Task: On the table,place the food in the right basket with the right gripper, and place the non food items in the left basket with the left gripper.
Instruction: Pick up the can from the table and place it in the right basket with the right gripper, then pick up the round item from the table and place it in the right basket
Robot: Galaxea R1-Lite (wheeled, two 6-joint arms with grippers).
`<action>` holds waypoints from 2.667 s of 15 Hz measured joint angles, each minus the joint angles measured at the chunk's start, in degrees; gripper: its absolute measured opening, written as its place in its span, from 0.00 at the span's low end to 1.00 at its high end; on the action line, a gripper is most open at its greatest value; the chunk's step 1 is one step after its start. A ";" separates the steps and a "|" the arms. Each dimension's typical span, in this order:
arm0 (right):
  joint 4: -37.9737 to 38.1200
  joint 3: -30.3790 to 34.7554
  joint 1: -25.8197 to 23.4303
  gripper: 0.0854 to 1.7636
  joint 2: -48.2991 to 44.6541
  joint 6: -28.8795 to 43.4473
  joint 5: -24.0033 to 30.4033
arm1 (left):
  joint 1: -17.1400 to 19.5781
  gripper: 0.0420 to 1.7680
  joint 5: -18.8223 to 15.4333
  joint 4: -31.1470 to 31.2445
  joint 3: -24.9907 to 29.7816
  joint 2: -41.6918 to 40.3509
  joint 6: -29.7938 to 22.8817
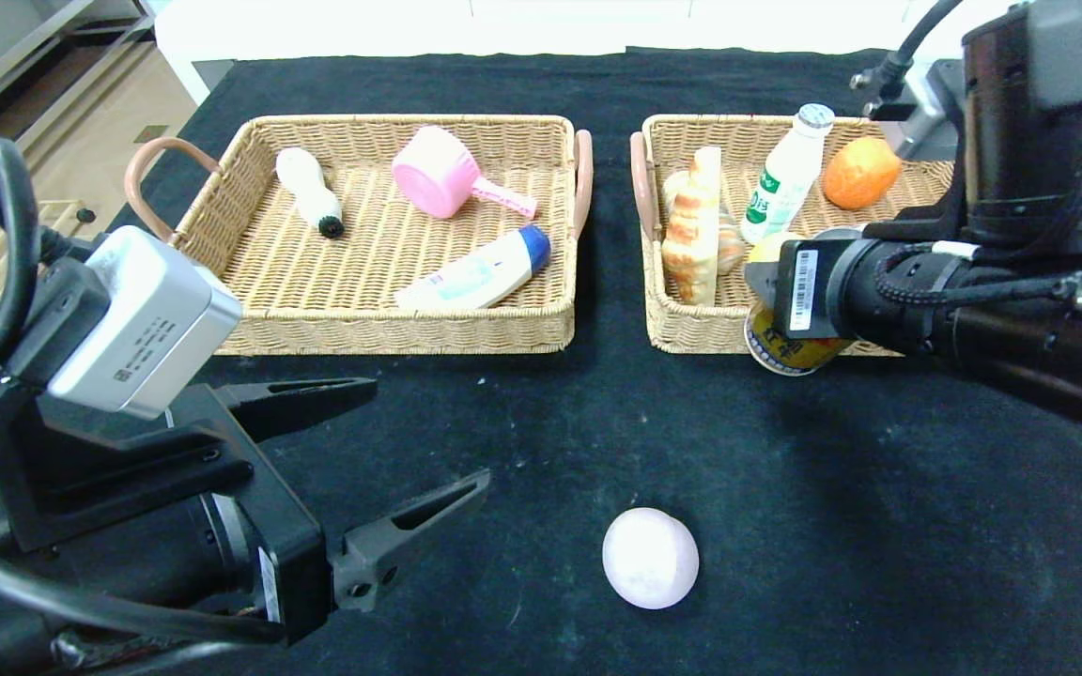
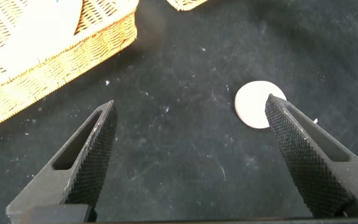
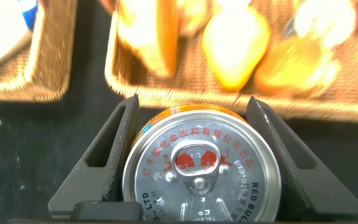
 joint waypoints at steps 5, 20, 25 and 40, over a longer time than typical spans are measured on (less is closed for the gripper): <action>0.00 -4.24 -5.29 0.68 -0.74 -3.80 1.51 | 0.06 0.97 0.02 -0.44 0.00 -0.06 0.06; -13.82 -13.40 -24.31 0.68 11.52 -5.49 13.51 | 0.06 0.97 0.02 -0.49 0.09 -0.06 0.06; -15.17 -14.75 -25.42 0.72 14.38 -5.46 13.62 | 0.11 0.97 0.02 -0.51 0.09 -0.06 0.09; -11.78 -5.41 -20.43 0.93 7.00 -5.53 13.56 | 0.02 0.97 -0.06 -0.35 0.18 0.28 0.09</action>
